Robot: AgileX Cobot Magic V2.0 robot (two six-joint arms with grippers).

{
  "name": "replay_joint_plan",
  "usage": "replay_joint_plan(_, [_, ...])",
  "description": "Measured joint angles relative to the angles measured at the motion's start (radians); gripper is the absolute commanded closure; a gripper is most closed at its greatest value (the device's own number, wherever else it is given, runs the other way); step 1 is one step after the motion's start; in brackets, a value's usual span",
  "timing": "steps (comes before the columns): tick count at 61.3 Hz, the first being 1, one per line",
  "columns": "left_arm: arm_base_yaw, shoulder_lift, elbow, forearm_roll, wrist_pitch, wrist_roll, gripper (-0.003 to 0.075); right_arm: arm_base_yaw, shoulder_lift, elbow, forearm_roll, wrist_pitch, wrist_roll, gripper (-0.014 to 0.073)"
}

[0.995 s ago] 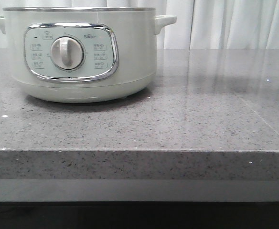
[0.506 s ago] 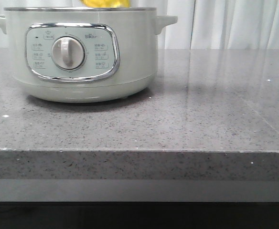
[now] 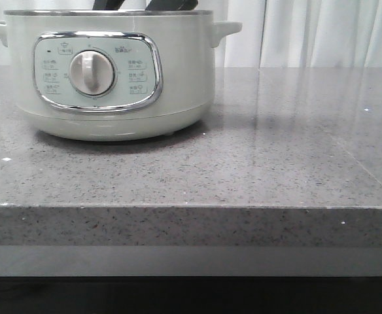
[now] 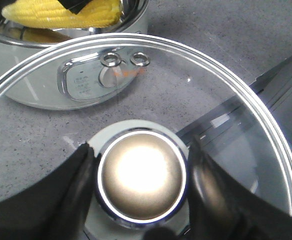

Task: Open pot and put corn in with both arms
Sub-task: 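Lower the corn into the pot and open the right gripper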

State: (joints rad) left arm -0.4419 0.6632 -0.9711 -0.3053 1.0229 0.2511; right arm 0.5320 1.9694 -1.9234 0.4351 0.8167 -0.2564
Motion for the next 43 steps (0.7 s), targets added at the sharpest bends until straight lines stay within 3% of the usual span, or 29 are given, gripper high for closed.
replay_joint_plan(10, [0.0,0.0,0.0,0.0,0.0,0.0,0.0634,0.0,0.0,0.0,-0.002,0.016,0.0,0.0113])
replay_joint_plan(30, [0.0,0.0,0.0,0.0,0.0,0.0,0.0634,0.0,0.0,0.0,-0.002,0.018,0.0,0.0668])
replay_joint_plan(43, [0.0,0.0,0.0,0.0,0.0,0.0,0.0634,-0.019,-0.022,0.0,-0.025,0.02,0.0,0.0653])
